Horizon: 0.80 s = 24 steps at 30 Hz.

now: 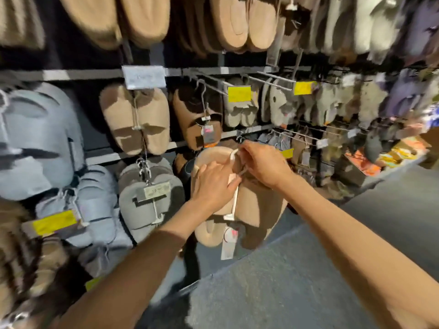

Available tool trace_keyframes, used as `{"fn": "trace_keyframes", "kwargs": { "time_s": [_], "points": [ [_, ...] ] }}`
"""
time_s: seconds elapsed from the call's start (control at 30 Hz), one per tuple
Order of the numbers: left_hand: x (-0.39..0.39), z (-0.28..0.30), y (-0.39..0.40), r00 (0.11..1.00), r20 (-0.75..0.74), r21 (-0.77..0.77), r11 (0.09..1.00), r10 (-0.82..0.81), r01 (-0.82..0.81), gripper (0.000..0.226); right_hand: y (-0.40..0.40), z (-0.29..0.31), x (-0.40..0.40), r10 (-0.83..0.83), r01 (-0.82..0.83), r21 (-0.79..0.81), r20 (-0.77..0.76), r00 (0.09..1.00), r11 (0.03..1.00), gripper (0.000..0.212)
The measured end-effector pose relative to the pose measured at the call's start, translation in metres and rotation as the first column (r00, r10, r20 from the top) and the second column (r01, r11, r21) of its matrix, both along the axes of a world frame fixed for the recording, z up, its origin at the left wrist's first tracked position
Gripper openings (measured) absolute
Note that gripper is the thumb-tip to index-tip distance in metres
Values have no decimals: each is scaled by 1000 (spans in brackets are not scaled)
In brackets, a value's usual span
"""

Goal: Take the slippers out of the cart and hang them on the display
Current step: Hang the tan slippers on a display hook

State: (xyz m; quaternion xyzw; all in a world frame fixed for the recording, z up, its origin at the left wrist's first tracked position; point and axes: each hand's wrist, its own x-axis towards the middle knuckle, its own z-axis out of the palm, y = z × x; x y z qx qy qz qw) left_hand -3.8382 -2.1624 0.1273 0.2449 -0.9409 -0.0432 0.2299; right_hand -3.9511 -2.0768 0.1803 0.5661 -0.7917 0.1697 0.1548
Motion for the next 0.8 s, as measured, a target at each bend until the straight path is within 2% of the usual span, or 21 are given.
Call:
{"fn": "trace_keyframes", "kwargs": {
  "time_s": [0.13,0.3,0.47,0.57,0.67,0.8],
  "points": [
    [15,-3,-6,974,-80,64,977,210,-206,42,-33,1,0,162,-163,-61,-9,987,985,21],
    [34,-10,-35,937,22,159,925,347,-346,45,-74,-12,13,329,-322,-101,68,942,942,21],
    [38,-6,-76,888,20,198,869,459,-453,46,-135,-9,13,437,-431,-90,60,898,898,15],
    [39,6,-115,865,-3,236,840,503,-488,42,-183,-2,13,454,-451,-71,31,891,890,19],
    [38,16,-152,866,3,229,843,499,-487,41,-218,3,11,429,-424,-123,23,903,897,27],
    [26,34,-194,883,0,216,862,470,-458,38,-257,11,-2,389,-376,-155,62,919,914,23]
  ]
}}
